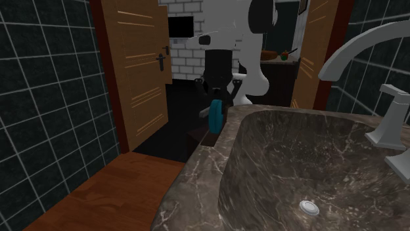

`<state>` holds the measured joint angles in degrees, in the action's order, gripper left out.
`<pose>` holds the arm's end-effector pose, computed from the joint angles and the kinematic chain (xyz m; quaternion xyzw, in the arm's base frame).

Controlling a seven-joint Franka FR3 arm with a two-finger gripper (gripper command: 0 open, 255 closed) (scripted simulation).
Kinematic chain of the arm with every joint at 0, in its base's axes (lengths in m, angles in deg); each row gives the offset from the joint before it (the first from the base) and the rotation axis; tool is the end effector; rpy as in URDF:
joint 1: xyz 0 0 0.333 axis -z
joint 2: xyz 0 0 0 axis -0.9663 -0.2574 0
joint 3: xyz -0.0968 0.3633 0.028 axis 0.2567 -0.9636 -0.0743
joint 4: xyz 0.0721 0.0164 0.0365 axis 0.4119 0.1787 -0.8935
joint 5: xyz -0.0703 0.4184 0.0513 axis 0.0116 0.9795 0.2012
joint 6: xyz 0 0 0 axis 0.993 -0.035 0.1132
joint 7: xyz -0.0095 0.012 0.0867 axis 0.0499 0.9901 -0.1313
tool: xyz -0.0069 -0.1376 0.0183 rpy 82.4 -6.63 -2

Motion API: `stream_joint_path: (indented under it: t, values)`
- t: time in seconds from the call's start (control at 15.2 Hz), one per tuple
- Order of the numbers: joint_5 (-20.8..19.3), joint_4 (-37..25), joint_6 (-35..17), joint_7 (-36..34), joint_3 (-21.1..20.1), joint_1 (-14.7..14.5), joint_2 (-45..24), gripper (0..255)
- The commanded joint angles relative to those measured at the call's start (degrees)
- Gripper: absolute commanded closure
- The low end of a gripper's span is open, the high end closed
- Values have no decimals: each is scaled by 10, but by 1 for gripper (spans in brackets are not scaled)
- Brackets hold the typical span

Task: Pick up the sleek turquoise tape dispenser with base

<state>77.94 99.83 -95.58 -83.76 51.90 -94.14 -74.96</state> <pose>0.4608 0.2921 0.5552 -0.9510 -0.2992 -0.0671 0.0411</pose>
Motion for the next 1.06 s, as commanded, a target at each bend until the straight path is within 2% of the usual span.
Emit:
stream_joint_path:
  t: [0.0, 0.86, 0.99]
  values:
    - [0, -10, 11, -1, 0, 0, 2, 255]
    - [-4, -114, 112, -7, 2, 2, -3, 255]
    - [-4, -115, 113, -7, 2, 2, -3, 255]
